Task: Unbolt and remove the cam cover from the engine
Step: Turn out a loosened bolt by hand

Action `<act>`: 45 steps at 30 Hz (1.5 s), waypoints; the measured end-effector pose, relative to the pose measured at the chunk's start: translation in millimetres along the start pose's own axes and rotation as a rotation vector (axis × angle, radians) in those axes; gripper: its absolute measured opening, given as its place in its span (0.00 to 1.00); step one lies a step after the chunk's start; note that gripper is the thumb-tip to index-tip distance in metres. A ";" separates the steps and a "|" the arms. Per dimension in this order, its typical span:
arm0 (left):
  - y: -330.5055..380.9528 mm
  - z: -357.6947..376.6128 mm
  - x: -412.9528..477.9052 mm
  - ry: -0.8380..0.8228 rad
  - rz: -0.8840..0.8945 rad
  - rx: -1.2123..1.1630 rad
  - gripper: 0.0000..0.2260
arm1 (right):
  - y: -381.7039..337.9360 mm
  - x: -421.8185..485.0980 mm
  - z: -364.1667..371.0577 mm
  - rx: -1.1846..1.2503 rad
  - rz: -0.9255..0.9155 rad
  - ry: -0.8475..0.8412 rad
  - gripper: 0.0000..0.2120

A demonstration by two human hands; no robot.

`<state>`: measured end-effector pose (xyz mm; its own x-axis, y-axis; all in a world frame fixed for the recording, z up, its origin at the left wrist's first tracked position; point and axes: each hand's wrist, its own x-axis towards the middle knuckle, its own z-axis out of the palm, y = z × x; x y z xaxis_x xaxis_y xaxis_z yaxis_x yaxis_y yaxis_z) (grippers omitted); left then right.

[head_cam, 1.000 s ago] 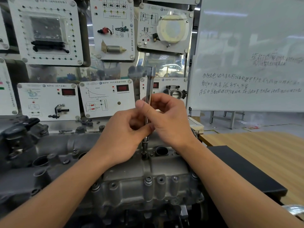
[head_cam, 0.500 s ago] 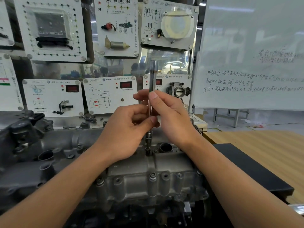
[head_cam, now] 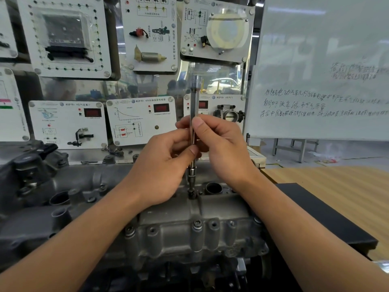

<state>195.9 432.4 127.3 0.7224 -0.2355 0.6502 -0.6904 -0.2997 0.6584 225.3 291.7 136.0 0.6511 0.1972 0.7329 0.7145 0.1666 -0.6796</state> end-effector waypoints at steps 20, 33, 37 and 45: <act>-3.2 1.5 2.4 0.110 0.009 0.114 0.07 | 1.0 1.9 -0.5 -0.040 -0.053 0.097 0.05; -5.3 1.1 2.8 -0.009 -0.041 0.072 0.06 | -1.1 1.0 -0.3 -0.005 0.057 0.005 0.15; 2.1 2.8 -0.1 0.119 0.011 0.169 0.10 | 0.2 1.8 0.2 -0.015 -0.050 0.118 0.06; -1.8 3.7 2.5 -0.002 -0.144 0.055 0.08 | 0.1 1.0 -0.5 -0.081 0.004 0.046 0.10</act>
<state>199.1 428.9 126.3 0.8137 -0.1881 0.5500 -0.5767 -0.3805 0.7230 226.1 291.5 136.6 0.6635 0.1528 0.7324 0.7292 0.0869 -0.6788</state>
